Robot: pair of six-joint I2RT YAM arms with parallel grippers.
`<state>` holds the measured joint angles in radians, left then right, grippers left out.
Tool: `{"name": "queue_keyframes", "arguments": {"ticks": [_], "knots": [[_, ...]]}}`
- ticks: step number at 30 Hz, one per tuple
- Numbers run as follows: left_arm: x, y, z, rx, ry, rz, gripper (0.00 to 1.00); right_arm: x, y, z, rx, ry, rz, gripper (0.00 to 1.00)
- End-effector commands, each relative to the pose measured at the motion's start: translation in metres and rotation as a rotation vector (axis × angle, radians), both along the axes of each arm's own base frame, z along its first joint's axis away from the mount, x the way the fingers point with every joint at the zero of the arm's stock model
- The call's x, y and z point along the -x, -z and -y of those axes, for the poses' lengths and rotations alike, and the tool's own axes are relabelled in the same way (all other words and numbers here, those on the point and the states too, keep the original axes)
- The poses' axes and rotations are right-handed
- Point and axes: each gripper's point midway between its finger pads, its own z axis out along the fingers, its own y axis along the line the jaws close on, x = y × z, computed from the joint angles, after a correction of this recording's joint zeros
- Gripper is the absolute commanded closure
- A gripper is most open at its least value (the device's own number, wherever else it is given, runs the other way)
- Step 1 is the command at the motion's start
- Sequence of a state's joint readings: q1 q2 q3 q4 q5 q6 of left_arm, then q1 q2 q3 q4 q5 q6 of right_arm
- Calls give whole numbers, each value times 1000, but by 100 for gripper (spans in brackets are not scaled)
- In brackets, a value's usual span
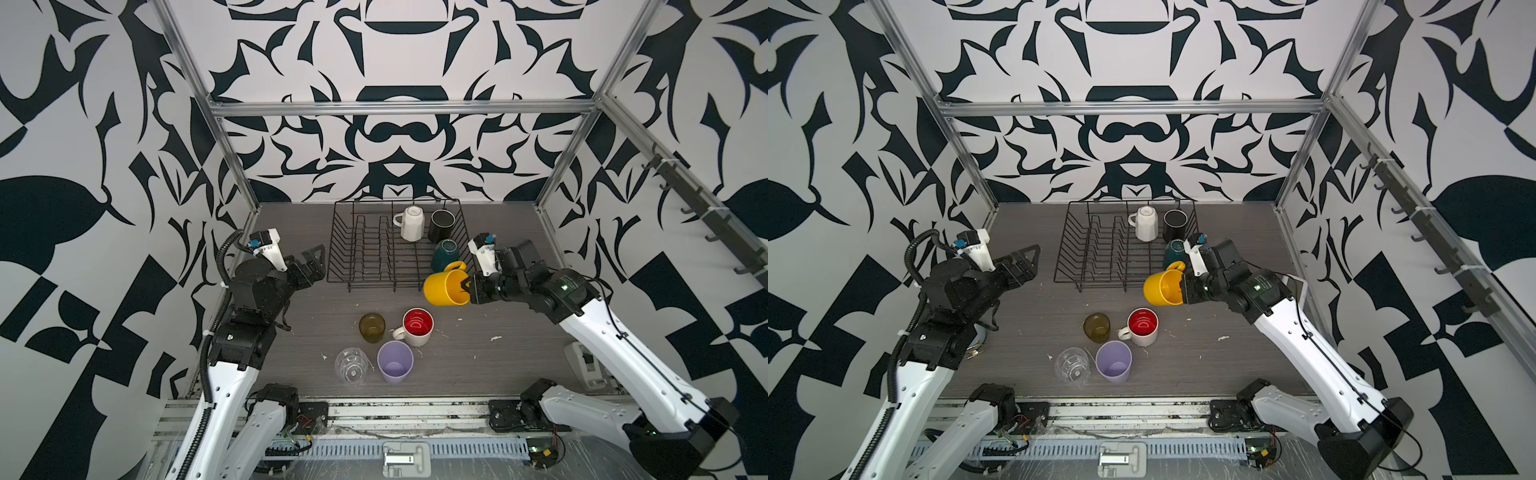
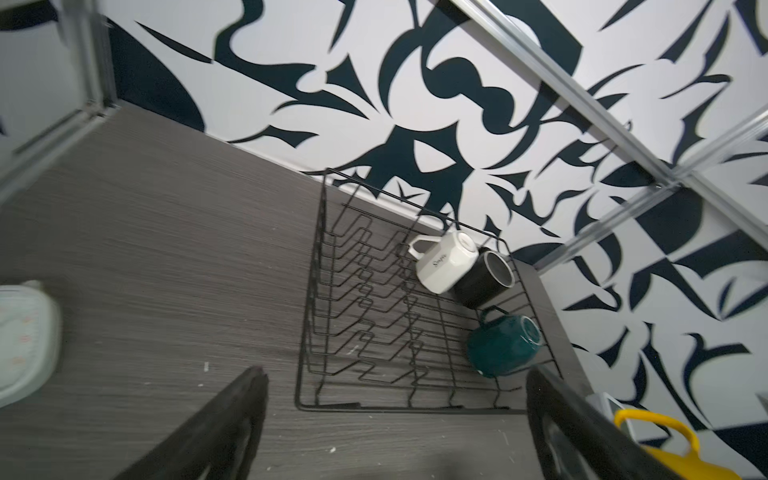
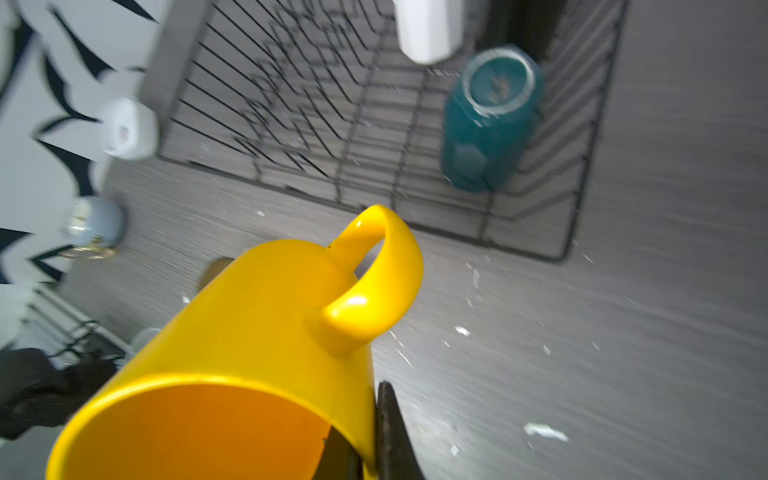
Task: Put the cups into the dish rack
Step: 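Carry the yellow mug above the rack while the left gripper reaches toward it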
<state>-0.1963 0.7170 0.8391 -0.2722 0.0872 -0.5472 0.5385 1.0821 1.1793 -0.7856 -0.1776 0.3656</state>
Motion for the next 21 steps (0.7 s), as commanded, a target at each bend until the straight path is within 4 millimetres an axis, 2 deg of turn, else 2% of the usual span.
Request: {"name": "queue_keyframes", "arguments": {"ticks": [1, 6, 10, 17, 21], "knots": [[7, -17, 35, 115, 199, 54, 1, -20, -66, -37, -239, -82, 197, 100], [22, -32, 73, 234, 463, 103, 1, -27, -89, -61, -355, -166, 262, 100], [39, -46, 93, 305, 650, 154, 1, -29, -105, -77, -442, -237, 304, 100], [51, -57, 102, 342, 768, 218, 1, -24, -124, -99, -543, -380, 325, 100], [49, -54, 105, 368, 795, 201, 0, -20, -137, -108, -599, -443, 340, 100]]}}
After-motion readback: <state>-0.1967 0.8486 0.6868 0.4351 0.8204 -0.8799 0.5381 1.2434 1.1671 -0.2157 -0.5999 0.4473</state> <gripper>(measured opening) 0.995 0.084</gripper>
